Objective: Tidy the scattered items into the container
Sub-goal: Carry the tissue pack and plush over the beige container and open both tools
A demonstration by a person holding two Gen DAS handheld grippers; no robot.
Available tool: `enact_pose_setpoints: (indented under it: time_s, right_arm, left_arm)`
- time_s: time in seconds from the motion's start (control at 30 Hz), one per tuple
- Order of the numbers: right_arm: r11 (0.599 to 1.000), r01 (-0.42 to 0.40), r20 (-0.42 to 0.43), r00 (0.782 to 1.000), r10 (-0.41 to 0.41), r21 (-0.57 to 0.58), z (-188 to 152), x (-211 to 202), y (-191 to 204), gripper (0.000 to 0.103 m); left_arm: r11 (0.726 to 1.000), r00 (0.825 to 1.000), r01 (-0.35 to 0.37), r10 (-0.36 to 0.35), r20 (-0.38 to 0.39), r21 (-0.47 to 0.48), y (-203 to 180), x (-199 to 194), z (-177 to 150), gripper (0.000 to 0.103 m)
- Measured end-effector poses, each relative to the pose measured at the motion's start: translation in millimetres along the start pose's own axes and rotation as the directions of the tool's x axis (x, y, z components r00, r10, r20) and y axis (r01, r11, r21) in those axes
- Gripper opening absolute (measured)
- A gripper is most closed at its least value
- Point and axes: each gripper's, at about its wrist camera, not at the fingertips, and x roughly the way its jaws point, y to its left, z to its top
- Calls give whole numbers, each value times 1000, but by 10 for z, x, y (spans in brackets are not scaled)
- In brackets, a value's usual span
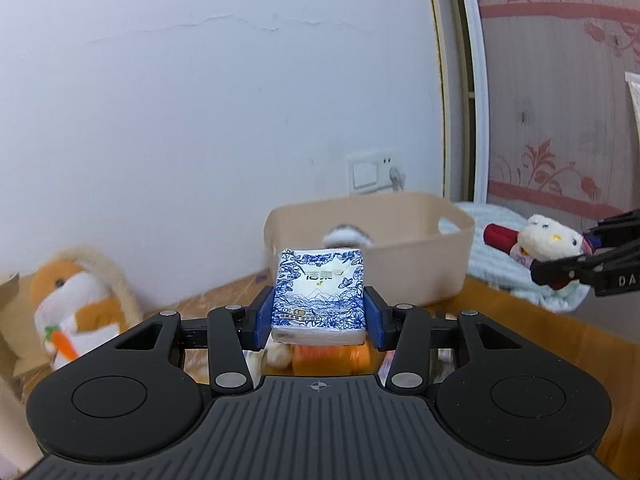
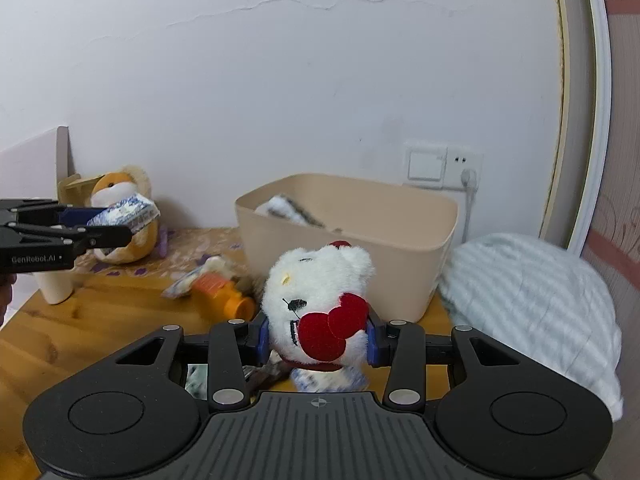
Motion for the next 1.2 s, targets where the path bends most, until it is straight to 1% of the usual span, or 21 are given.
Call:
enact_pose_setpoints:
  time_s: [0.2,0.3,0.43,0.57,0.6,0.73,0.9,1.1,1.2]
  right_arm:
    - [1000,17,39,999,-18,5,252,118,-143,39]
    - [1000,25,50,998,-25,8,370,208,-226,39]
    - [999,27,48,998,-28,20,506,396,-353,39]
    - [999,34,39,999,-35,29,651,611,-453,39]
    - [999,41,37,998,-42,27,683,672,-469,39]
    - [998,65,20,998,-65,12,757,913,-528,39]
    - [997,58,-40,998,-56,44,753,1259,-625,39]
    - [993,61,-99,994,-51,103,709,1573,-754,39]
    - [991,86,-116,991,-73,104,718,1684,-788,39]
  left_arm:
    - [1000,999,-15,17,47,-26,-75,255,345,47]
    - [998,998,-32,35,59,-44,-118,436,535,47]
    - [997,998,-26,31,59,-71,-167,736,756,47]
    - [996,997,-80,81,17,-48,-300,1142,919,47]
    - [995,996,-82,83,13,-50,-316,1227,945,47]
    - [992,997,-83,83,-10,-96,-342,1568,965,47]
    - [988,989,-128,121,-82,-85,-407,1968,892,47]
    - [984,983,-137,121,-139,-112,-422,2248,793,47]
    - [985,980,-134,114,-166,-110,-432,2336,772,47]
